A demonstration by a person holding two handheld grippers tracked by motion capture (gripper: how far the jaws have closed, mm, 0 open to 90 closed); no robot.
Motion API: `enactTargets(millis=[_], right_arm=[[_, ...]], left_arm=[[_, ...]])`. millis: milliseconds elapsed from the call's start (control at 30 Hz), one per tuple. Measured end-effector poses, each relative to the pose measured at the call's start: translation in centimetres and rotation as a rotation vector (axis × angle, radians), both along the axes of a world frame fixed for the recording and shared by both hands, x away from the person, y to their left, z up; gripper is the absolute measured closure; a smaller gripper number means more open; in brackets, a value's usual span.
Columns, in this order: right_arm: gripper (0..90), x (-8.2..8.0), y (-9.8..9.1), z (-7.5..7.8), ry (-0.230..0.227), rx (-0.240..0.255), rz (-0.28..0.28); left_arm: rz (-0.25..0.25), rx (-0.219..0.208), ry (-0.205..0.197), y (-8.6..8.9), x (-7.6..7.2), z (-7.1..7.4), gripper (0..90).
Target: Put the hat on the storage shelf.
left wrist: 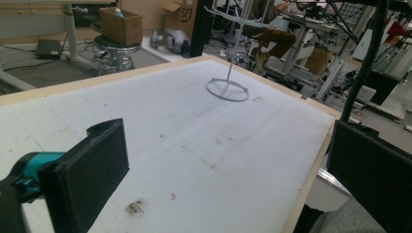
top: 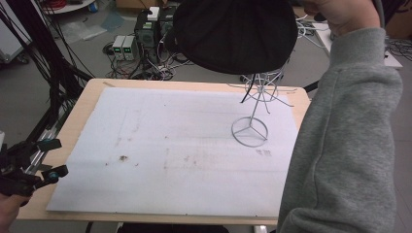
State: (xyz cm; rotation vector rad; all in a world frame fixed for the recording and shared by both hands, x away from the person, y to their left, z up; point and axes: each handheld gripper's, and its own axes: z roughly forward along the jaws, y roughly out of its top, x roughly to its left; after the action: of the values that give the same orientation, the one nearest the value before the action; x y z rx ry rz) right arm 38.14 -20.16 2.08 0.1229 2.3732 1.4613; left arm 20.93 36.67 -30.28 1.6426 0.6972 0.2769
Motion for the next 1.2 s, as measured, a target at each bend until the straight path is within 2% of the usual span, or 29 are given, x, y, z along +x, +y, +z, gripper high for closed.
enactTargets(millis=[200, 467, 600, 800, 900, 1200], right_arm=[[71.3, 0.4, 0.5, -1.1, 0.005, -0.012, 0.035], [71.2, 0.6, 1.8, -2.4, 0.006, -0.077, 0.064], [71.1, 0.8, 2.0, -3.2, 0.002, -0.098, 0.063], [70.9, 0.8, 2.7, -4.5, 0.015, -0.161, 0.052], [70.8, 0.7, 3.2, -5.0, 0.006, -0.180, 0.052], [69.4, 0.1, 4.5, -6.4, -0.031, -0.289, 0.022]], left_arm=[[-0.003, 0.003, 0.001, -0.1, 0.0, 0.0, 1.8], [-0.005, 0.009, 0.006, -0.4, 0.1, -0.2, 1.8], [-0.009, 0.012, 0.011, -0.4, 0.2, -0.3, 1.8], [-0.006, 0.010, 0.014, -0.5, 0.2, -0.4, 1.8], [-0.006, 0.012, 0.011, -0.4, 0.1, -0.3, 1.8], [-0.013, 0.013, 0.005, -0.7, 0.0, -0.1, 1.8]])
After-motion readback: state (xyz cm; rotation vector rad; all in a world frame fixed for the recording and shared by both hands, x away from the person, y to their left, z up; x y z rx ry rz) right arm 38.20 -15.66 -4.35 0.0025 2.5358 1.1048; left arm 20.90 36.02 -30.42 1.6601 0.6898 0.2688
